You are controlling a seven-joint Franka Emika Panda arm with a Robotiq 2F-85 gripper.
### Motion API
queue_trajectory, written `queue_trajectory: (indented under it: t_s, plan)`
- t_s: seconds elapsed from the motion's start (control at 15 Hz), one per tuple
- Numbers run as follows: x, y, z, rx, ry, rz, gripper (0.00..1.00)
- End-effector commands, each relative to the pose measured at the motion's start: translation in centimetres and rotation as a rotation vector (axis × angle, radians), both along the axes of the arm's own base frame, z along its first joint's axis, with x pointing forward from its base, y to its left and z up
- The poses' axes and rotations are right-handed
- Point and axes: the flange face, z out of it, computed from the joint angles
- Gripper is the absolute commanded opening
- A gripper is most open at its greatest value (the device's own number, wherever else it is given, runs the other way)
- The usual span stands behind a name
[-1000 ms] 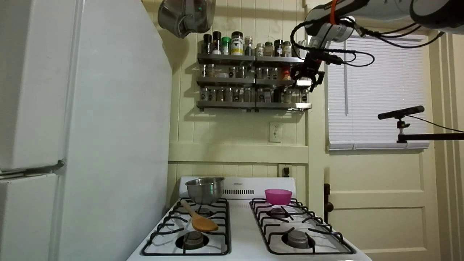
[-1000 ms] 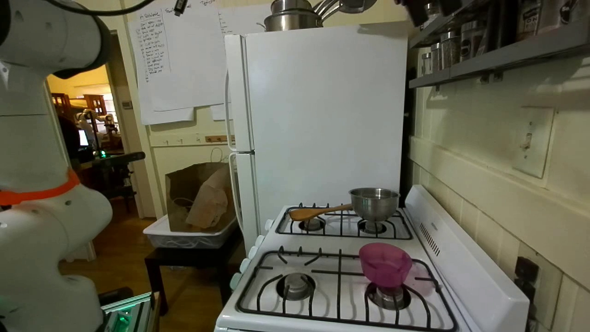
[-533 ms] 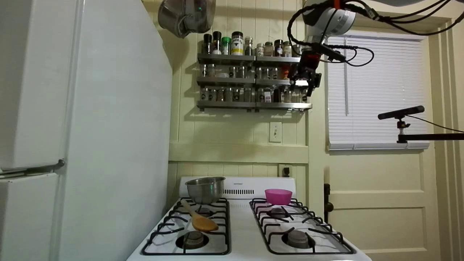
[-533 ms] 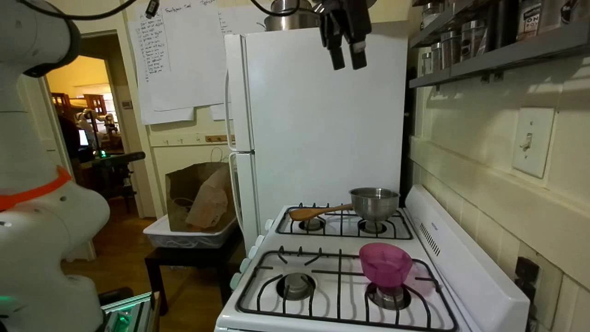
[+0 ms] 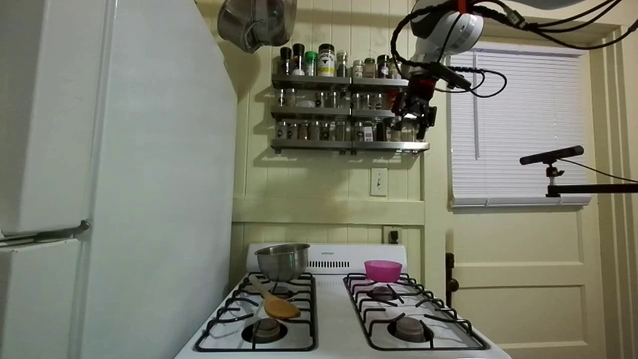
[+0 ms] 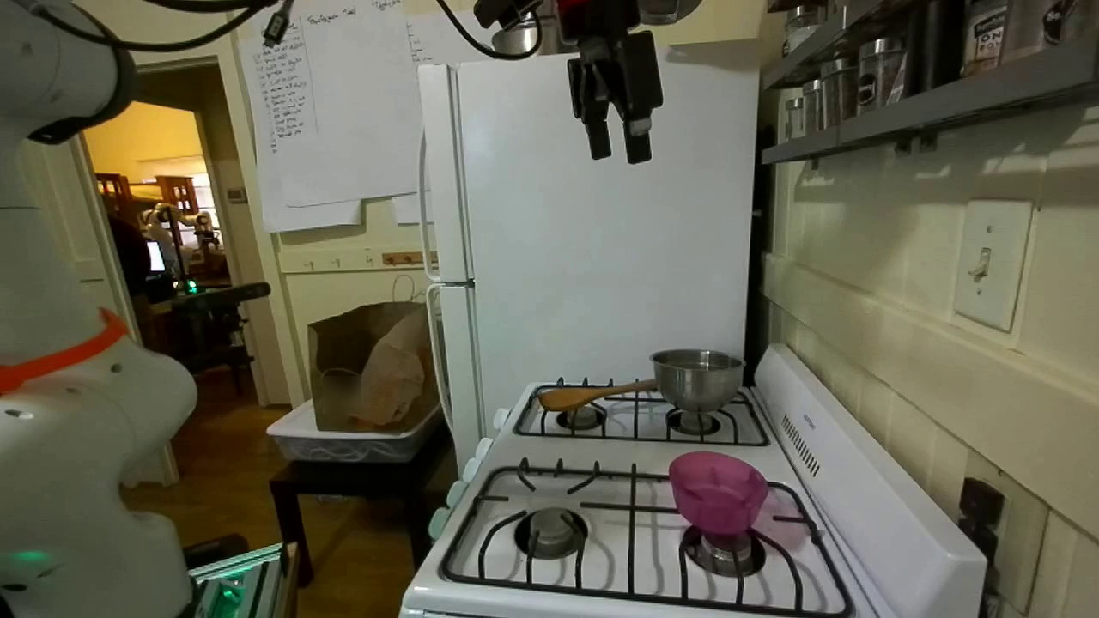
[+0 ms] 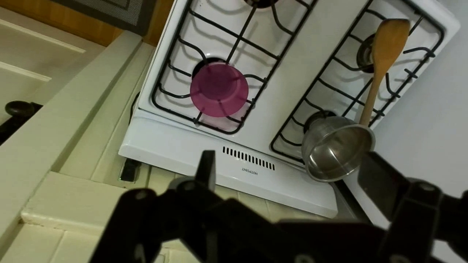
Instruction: Pick up the glass jar from the stovetop and put it on the bottom shelf.
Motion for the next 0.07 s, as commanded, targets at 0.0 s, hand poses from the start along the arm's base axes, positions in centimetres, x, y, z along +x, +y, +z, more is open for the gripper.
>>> queue_trajectory:
  t_s: [0.0]
  plan:
    - [0.05, -0.06, 0.10, 0.000, 0.001, 0.000, 1.00]
